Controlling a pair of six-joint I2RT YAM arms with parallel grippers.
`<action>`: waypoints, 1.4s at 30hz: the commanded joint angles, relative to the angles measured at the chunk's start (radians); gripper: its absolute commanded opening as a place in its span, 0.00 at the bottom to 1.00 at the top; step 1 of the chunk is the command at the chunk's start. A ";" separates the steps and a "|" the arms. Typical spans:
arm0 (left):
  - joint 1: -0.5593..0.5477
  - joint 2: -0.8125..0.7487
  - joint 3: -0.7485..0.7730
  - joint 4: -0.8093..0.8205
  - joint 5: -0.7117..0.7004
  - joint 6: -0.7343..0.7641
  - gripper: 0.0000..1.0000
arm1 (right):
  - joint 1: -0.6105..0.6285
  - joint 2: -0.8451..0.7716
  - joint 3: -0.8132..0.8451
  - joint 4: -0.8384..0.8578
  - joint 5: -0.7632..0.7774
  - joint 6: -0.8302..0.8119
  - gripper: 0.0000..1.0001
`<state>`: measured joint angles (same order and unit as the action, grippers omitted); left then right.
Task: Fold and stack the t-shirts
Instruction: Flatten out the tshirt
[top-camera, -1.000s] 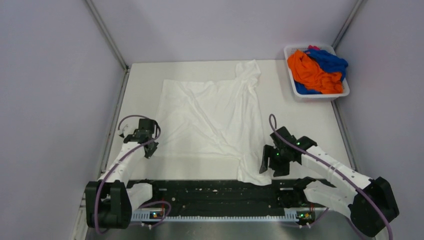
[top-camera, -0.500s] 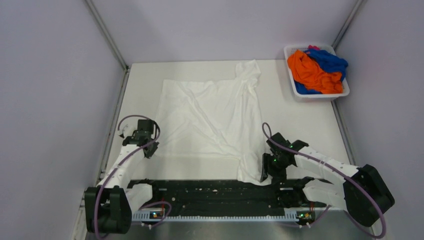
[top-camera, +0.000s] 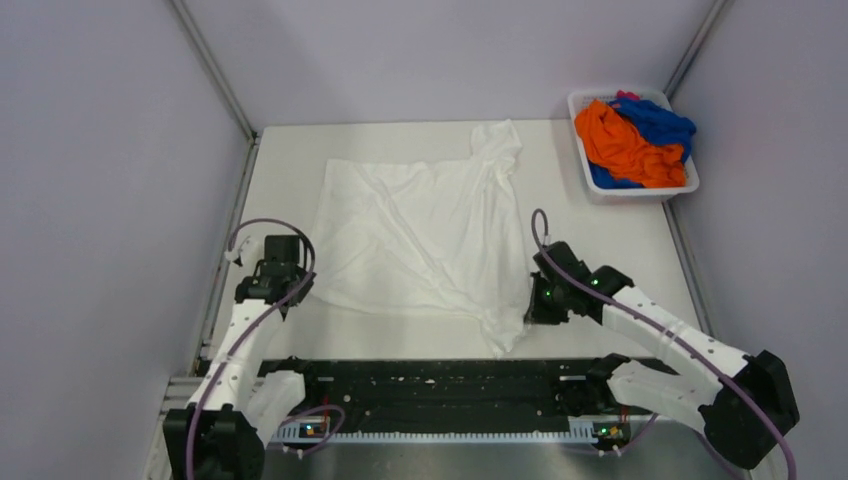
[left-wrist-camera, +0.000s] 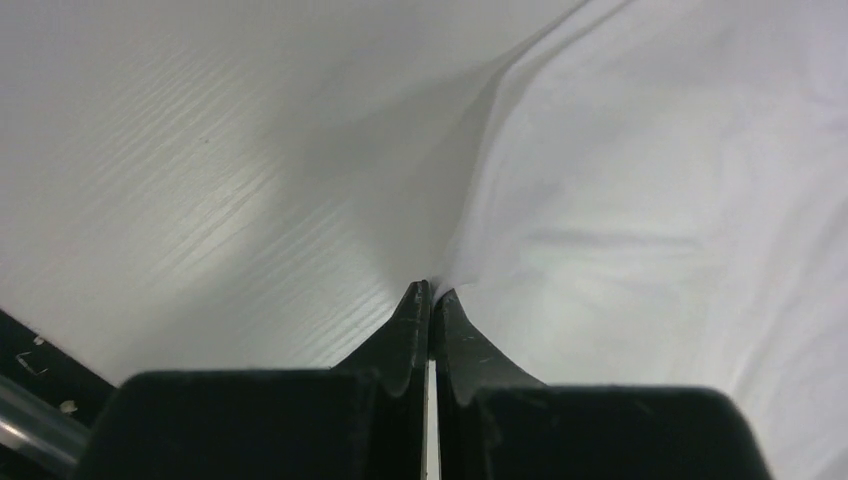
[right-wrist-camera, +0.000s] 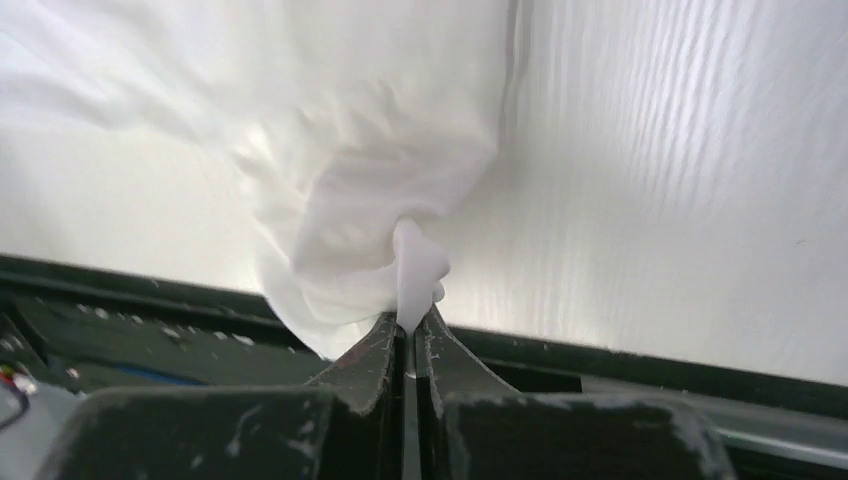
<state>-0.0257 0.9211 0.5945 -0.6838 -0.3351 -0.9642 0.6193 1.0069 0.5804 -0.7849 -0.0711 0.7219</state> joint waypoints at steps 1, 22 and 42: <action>0.005 -0.046 0.096 0.116 0.045 0.040 0.00 | -0.033 -0.004 0.186 0.040 0.301 -0.009 0.00; 0.006 -0.090 0.903 0.238 0.125 0.213 0.00 | -0.177 -0.080 1.062 0.312 0.315 -0.428 0.00; 0.006 -0.175 1.119 0.230 0.199 0.260 0.00 | -0.178 -0.031 1.539 0.155 0.234 -0.598 0.00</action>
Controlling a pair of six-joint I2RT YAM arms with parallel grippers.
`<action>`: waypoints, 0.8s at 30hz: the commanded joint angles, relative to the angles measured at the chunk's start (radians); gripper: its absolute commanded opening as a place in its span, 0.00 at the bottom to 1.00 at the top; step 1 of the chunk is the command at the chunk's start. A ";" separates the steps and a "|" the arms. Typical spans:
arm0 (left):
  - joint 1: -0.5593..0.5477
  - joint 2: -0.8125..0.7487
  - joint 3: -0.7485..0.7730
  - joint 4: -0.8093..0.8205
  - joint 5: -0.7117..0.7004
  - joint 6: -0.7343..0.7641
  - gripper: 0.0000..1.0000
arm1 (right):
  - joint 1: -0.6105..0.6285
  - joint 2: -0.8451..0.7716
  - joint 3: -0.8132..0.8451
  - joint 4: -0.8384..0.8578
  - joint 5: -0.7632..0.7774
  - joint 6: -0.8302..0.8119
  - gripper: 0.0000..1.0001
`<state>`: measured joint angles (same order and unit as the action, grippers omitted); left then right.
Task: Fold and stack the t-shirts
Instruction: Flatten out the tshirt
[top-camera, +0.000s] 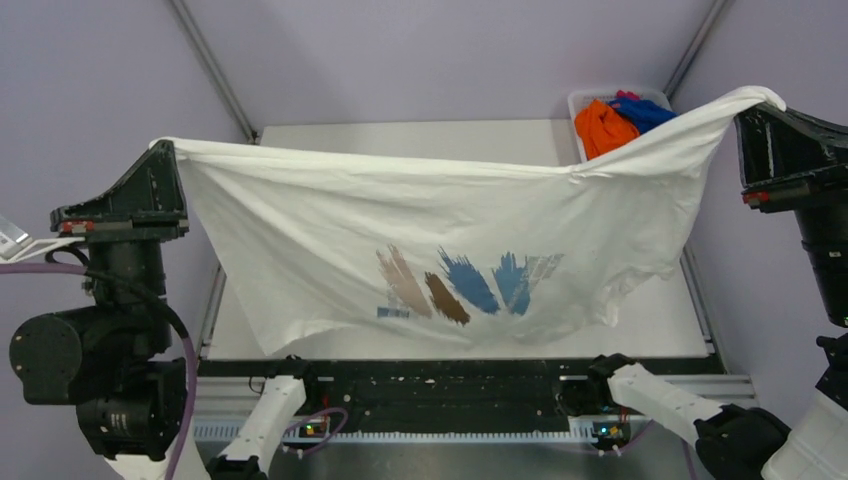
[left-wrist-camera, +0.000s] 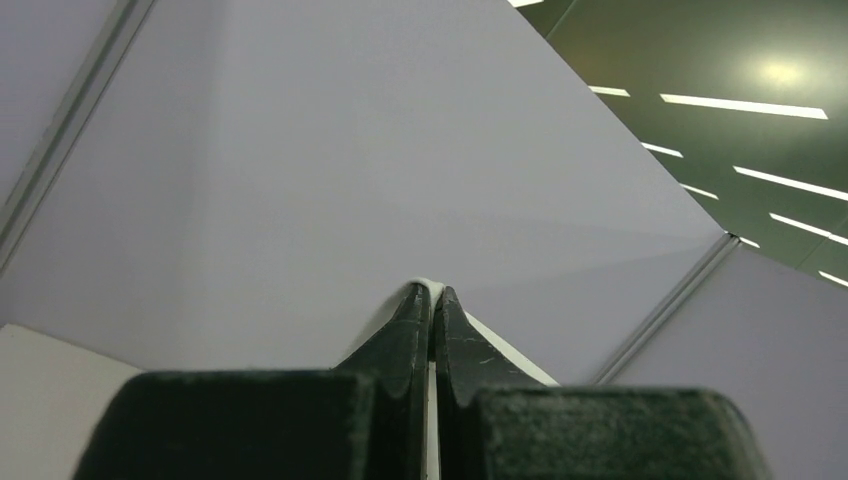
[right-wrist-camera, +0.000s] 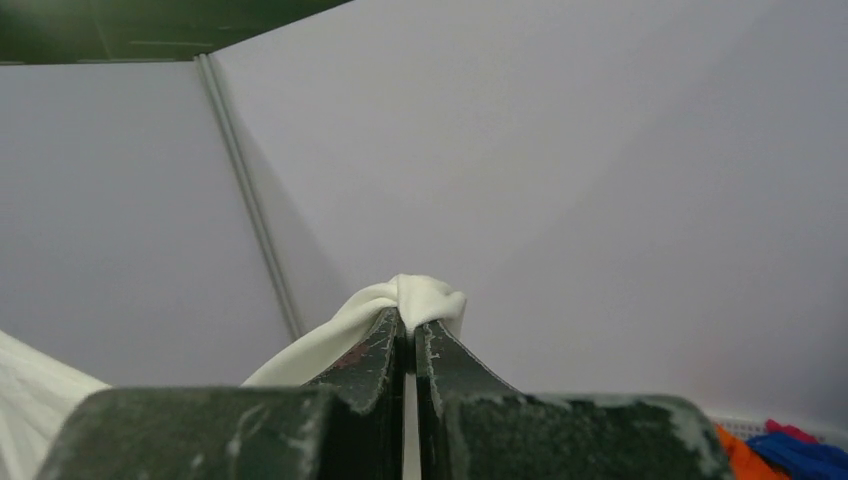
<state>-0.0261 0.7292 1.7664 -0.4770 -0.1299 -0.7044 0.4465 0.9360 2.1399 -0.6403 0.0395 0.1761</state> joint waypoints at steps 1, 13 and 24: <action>0.006 0.027 -0.069 0.026 -0.021 -0.003 0.00 | -0.005 0.061 -0.030 0.020 0.151 -0.061 0.00; 0.006 0.254 -0.423 0.139 -0.250 -0.028 0.00 | -0.033 0.300 -0.411 0.312 0.532 -0.138 0.00; 0.005 0.917 -0.471 0.244 -0.281 -0.042 0.00 | -0.168 0.727 -0.774 0.712 0.219 0.051 0.00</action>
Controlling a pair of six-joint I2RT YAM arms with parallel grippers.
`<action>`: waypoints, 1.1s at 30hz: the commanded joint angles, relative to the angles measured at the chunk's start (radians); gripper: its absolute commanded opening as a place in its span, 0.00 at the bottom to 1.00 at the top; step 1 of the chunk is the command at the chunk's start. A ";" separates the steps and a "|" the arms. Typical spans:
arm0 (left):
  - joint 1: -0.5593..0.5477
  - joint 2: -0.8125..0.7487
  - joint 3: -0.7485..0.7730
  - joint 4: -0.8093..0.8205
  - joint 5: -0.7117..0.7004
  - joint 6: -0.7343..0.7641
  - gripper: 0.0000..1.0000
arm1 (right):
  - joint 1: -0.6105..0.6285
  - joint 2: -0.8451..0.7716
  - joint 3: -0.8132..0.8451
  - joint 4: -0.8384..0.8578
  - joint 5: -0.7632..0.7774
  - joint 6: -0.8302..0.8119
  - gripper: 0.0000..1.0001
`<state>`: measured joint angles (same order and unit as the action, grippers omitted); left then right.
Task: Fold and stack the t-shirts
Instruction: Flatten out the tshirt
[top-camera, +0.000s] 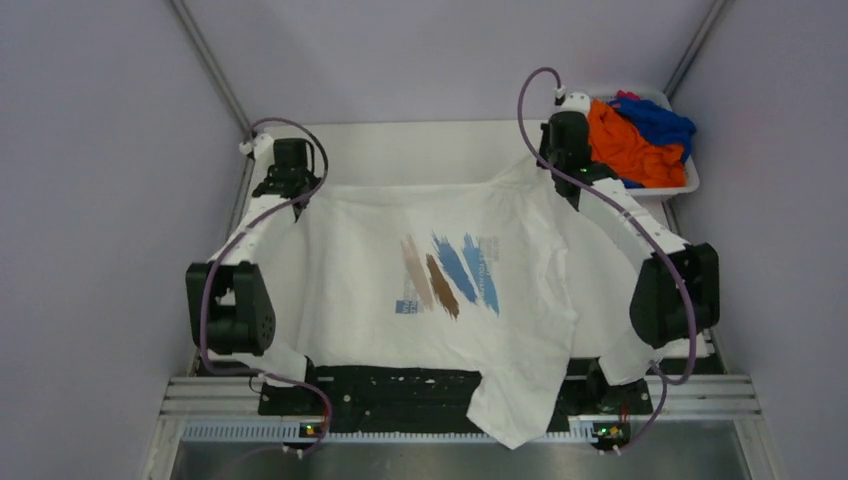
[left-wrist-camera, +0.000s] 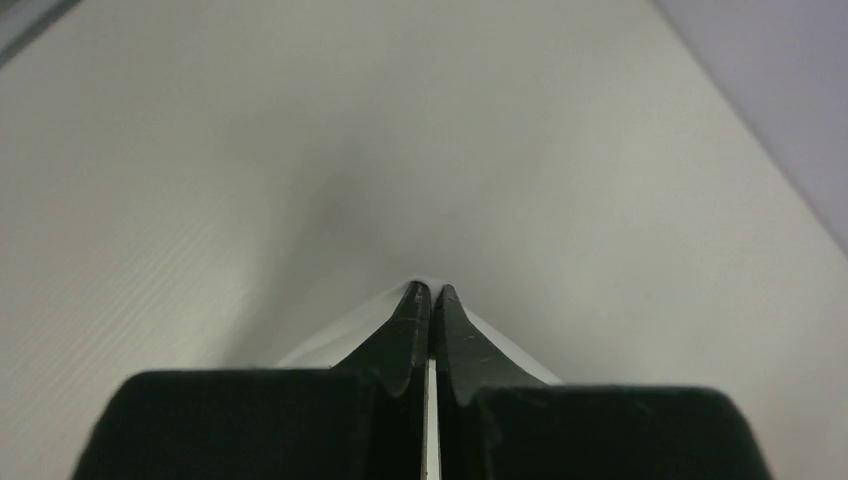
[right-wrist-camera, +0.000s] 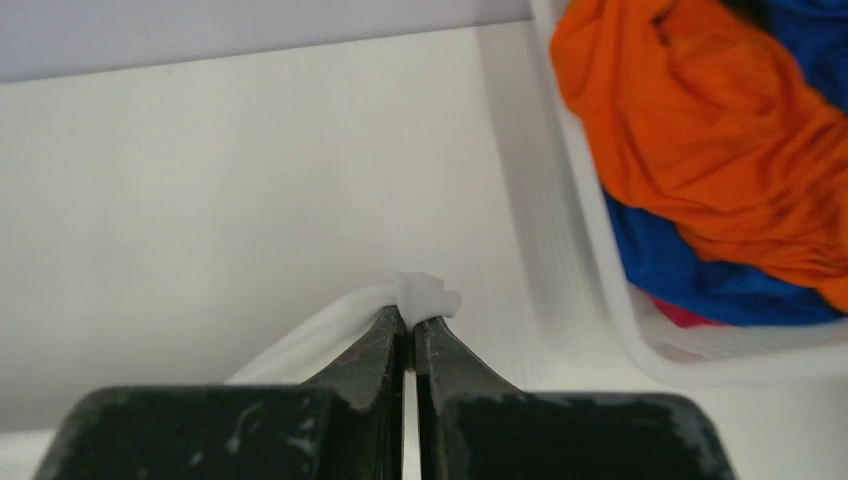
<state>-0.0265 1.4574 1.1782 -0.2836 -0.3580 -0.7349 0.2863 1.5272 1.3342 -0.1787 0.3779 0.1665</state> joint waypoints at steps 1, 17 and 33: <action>0.008 0.266 0.180 0.005 -0.057 -0.026 0.00 | -0.010 0.197 0.057 0.259 -0.127 0.066 0.00; 0.017 0.737 0.800 -0.271 -0.078 0.013 0.99 | -0.049 0.846 0.783 -0.068 -0.162 0.132 0.56; -0.014 0.336 0.190 -0.112 0.305 0.029 0.99 | -0.031 0.362 -0.042 0.196 -0.512 0.328 0.99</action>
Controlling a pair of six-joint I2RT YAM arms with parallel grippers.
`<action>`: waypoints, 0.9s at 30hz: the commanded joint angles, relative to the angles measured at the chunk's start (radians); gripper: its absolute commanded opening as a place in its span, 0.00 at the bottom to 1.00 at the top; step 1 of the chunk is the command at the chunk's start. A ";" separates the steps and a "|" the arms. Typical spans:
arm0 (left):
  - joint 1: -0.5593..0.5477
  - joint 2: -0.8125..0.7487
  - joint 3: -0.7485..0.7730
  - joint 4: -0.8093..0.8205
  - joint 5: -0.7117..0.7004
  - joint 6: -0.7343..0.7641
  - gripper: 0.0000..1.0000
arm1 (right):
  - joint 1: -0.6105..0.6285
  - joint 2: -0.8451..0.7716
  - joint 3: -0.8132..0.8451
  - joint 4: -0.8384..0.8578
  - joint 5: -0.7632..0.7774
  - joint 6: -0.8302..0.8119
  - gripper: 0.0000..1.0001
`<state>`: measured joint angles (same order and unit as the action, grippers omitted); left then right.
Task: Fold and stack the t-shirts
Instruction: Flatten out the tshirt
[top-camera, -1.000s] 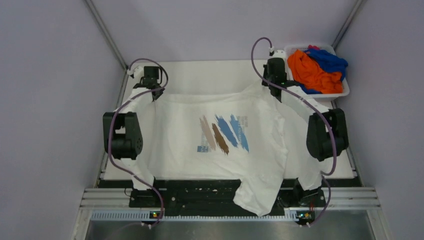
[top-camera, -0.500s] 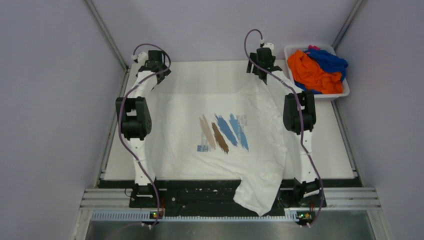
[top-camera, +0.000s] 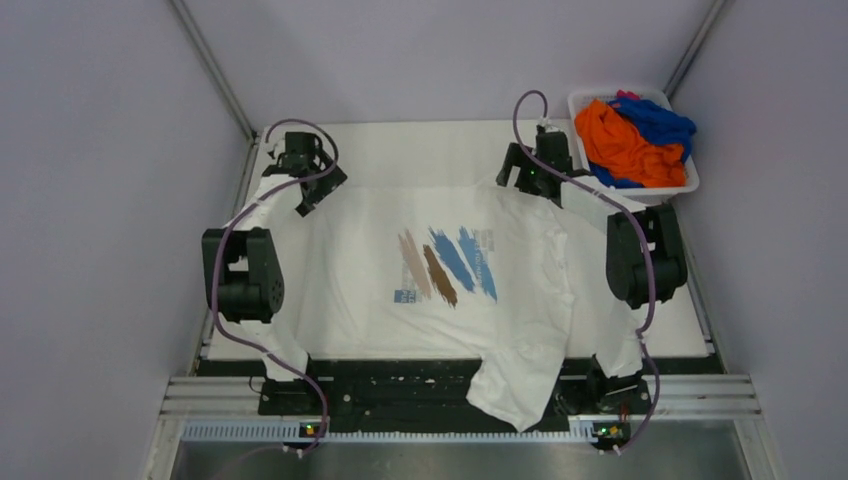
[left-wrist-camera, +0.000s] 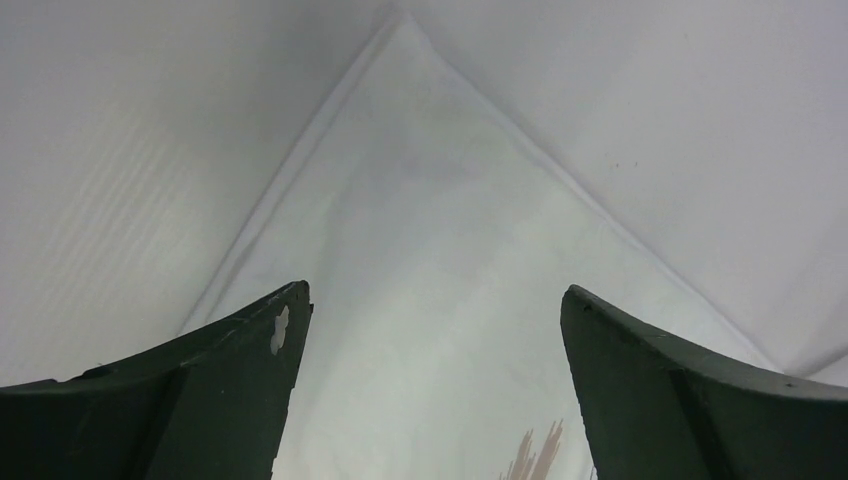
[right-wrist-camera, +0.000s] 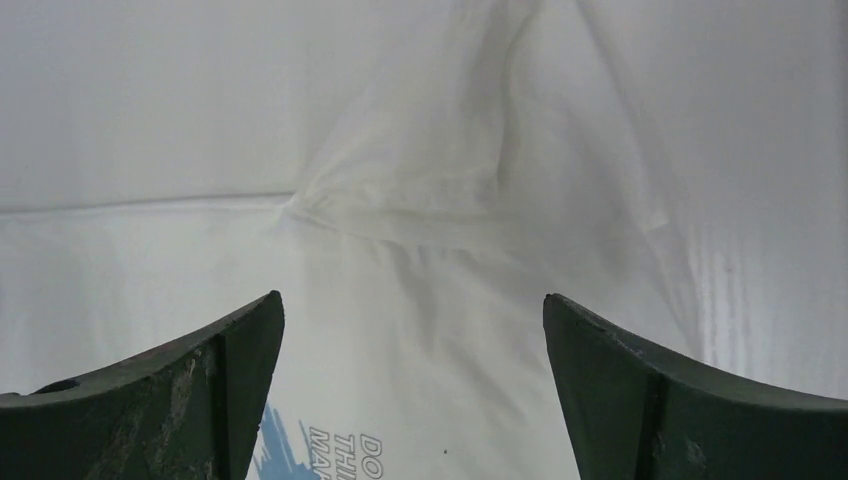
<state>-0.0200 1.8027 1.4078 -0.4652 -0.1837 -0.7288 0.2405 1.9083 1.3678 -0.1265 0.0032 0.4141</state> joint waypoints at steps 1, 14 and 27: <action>-0.024 0.007 -0.039 0.054 0.122 0.028 0.99 | 0.019 -0.004 -0.066 0.134 -0.146 0.080 0.99; -0.028 0.115 -0.043 -0.013 0.062 -0.003 0.99 | 0.043 0.240 0.146 0.128 -0.138 0.040 0.99; -0.028 0.119 -0.057 -0.052 -0.008 0.009 0.98 | 0.082 0.480 0.542 0.218 -0.101 -0.029 0.99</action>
<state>-0.0505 1.9247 1.3518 -0.5014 -0.1482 -0.7296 0.2977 2.3302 1.7596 -0.0032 -0.1123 0.4282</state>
